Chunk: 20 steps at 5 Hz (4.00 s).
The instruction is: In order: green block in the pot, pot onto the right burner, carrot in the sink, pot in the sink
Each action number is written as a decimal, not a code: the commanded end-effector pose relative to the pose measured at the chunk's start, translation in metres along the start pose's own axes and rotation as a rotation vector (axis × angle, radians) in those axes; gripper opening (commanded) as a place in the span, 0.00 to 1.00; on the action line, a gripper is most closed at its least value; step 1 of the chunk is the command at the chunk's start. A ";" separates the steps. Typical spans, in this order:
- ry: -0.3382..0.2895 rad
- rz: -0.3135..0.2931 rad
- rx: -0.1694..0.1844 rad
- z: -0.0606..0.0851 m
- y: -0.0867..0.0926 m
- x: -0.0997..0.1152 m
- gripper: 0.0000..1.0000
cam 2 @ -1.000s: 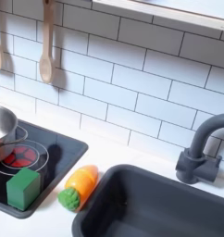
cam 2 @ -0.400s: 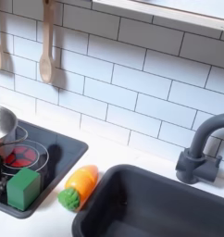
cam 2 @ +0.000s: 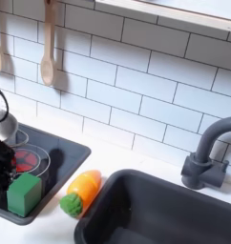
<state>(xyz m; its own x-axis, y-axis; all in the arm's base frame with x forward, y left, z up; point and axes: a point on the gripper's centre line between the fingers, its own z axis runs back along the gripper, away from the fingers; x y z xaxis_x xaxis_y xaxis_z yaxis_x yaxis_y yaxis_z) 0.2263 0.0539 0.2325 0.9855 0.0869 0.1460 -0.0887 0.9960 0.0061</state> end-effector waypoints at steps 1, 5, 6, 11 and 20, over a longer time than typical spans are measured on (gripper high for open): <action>0.007 -0.002 -0.007 -0.008 -0.004 0.018 1.00; 0.021 0.004 0.000 -0.023 0.000 0.047 1.00; 0.024 0.001 0.003 -0.026 0.001 0.053 1.00; 0.049 -0.033 0.014 -0.055 -0.013 0.062 1.00; 0.153 -0.019 0.014 -0.103 -0.008 0.075 1.00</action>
<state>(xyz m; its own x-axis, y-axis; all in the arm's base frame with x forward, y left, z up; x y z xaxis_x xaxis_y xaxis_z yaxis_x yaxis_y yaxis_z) 0.3159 0.0539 0.1423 0.9977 0.0682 -0.0052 -0.0680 0.9974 0.0251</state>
